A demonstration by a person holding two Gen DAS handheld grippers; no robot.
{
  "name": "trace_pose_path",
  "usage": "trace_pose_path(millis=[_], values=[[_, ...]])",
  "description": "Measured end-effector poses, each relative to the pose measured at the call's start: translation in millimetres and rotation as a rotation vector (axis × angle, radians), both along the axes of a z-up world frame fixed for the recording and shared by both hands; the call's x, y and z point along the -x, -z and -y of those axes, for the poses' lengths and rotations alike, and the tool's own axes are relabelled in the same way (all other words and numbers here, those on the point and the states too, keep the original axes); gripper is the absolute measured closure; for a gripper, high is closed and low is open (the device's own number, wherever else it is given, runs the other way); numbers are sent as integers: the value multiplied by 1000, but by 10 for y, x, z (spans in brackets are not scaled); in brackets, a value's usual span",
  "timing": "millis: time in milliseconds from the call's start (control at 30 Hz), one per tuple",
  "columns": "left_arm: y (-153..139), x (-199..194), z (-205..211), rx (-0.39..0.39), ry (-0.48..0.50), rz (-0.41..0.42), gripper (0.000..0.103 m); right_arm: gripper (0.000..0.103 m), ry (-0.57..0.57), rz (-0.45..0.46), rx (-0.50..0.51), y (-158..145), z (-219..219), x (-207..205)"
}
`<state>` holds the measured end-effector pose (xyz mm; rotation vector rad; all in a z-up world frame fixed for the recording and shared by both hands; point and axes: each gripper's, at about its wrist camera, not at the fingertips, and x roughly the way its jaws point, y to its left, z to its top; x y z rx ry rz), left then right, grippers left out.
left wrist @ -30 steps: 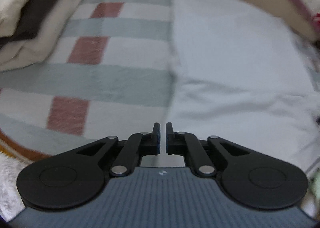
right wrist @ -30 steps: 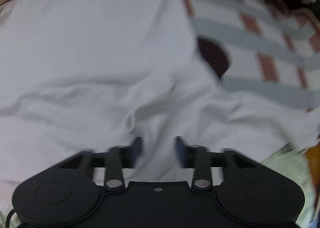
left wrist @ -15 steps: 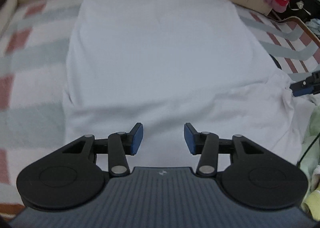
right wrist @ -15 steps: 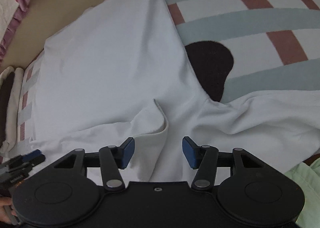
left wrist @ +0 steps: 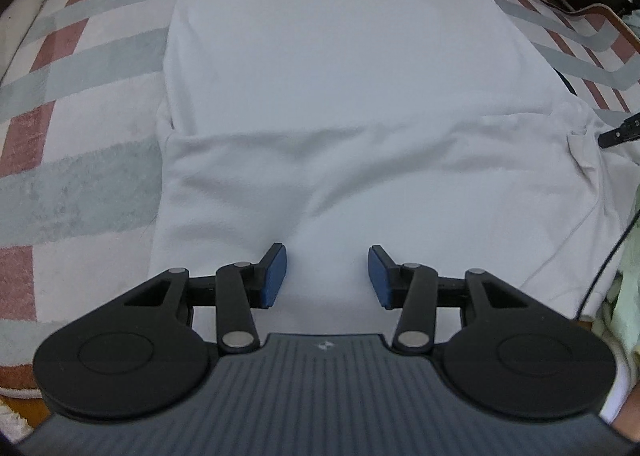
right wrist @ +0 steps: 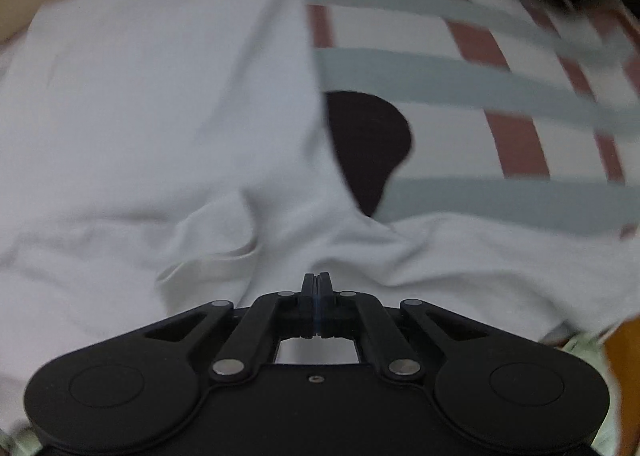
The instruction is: Fold clothes
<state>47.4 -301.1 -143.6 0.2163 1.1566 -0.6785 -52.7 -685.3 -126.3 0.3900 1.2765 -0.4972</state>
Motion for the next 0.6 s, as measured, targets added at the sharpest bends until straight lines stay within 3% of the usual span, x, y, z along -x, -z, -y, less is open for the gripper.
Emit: trace_pose_path(millis=[100,133,167,267,333,467,600], values=[[1,21,45,2,28,9,44,82,57,47,-49,-42,101,57],[1,38,63,5,42,10,40,59,70,66,-73,-64,98,90],[0,77,85,12,65,6,40,45,81,85,-100,-79,96,122],[-5,194,152,33,136,-5,39,45,106,129,-188,-81,95,208],[-7,279,198,41,187,-7,32,45,119,153,-244,-75,91,256],[-71,510,229,-1,314,34,32,45,74,131,-321,27,12,259],[-248,605,104,99,403,-48,32,45,-135,69,-384,-67,-403,213]])
